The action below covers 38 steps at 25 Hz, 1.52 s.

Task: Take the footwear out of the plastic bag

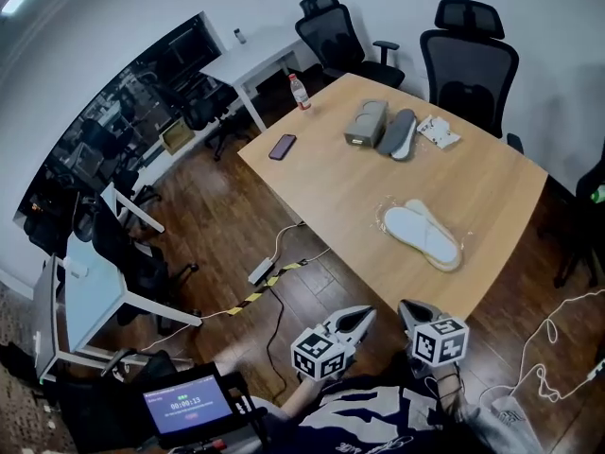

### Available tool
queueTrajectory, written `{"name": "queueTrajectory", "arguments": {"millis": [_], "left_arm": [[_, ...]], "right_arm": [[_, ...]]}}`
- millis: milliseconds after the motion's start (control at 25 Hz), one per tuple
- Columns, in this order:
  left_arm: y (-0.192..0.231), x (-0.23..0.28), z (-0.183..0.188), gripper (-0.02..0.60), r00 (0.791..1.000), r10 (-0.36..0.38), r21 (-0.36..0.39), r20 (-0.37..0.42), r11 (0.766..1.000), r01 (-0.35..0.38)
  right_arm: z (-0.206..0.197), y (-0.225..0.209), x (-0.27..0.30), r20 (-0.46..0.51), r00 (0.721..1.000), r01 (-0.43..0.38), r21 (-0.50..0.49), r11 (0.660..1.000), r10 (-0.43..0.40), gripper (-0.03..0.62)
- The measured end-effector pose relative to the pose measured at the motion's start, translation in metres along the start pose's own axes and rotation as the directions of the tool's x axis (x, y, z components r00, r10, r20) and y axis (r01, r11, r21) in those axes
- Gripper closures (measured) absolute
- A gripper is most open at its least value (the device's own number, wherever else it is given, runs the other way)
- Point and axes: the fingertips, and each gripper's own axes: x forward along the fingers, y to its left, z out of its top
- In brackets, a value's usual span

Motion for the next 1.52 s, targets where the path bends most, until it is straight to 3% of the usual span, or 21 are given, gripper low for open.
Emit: {"name": "queueTrajectory", "arguments": {"millis": [120,520,720,920,1240,1520], "left_arm": [[-0.011,-0.034,-0.011,0.578,1.0,0.006,-0.026,0.025,1.0,-0.005],[-0.062,-0.09,-0.045,0.578,0.996,-0.032,-0.068,0.079,0.997,0.037],[-0.09,-0.085,-0.043,0.578,0.995,-0.067,-0.057,0.075,0.996,0.071],[-0.109,-0.078,-0.033,0.577,0.993,-0.058,-0.063,0.102,0.996,0.064],[-0.165,-0.055,-0.041,0.578,0.989,-0.033,-0.127,0.142,0.991,0.051],[-0.21,-0.048,-0.074,0.577,0.991,0.007,-0.139,0.135,0.99,0.012]], "right_arm": [[-0.024,0.033,-0.013,-0.008,1.0,-0.001,-0.004,1.0,0.001,0.606],[-0.082,0.085,-0.086,0.049,0.996,0.077,0.023,0.997,-0.079,0.606],[-0.081,0.088,-0.109,0.063,0.994,0.085,-0.001,0.996,-0.085,0.606],[-0.072,0.085,-0.127,0.075,0.995,0.072,-0.021,0.997,-0.07,0.606],[-0.084,0.071,-0.186,0.075,0.997,0.038,-0.025,0.999,-0.036,0.606],[-0.118,0.054,-0.22,0.051,0.999,0.001,-0.035,0.999,0.0,0.606]]}}
